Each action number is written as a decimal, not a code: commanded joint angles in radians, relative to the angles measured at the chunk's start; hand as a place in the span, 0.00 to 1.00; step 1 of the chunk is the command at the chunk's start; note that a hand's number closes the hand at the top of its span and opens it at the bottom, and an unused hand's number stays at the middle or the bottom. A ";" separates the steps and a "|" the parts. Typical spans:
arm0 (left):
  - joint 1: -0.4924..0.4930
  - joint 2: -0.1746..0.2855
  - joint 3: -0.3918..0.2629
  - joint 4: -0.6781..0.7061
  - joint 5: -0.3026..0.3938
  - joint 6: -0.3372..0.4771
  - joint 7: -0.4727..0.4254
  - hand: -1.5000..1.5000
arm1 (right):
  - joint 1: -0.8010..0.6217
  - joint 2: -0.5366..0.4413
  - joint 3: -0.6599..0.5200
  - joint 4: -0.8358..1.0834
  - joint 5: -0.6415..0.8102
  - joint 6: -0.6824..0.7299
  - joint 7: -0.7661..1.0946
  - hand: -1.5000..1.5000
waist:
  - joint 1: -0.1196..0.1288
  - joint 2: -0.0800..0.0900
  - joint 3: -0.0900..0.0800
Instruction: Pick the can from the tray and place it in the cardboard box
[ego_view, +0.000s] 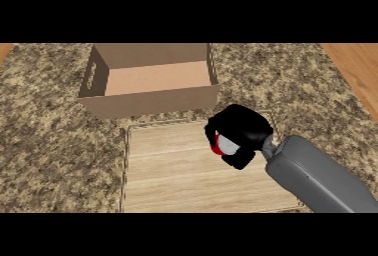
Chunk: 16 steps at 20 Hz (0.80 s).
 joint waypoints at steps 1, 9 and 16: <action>-0.124 -0.037 0.088 -0.081 0.029 0.045 -0.059 0.50 | 0.097 -0.035 -0.140 0.120 0.009 -0.102 0.259 1.00 | -0.136 -0.035 -0.013; -0.057 -0.032 0.123 -0.134 0.054 0.082 -0.102 0.50 | 0.053 0.001 -0.241 0.087 0.165 -0.306 0.652 1.00 | -0.129 -0.062 -0.021; -0.101 -0.015 0.149 -0.180 0.063 0.074 -0.127 0.50 | -0.092 0.090 -0.198 -0.017 0.353 -0.374 0.862 1.00 | -0.054 -0.033 -0.020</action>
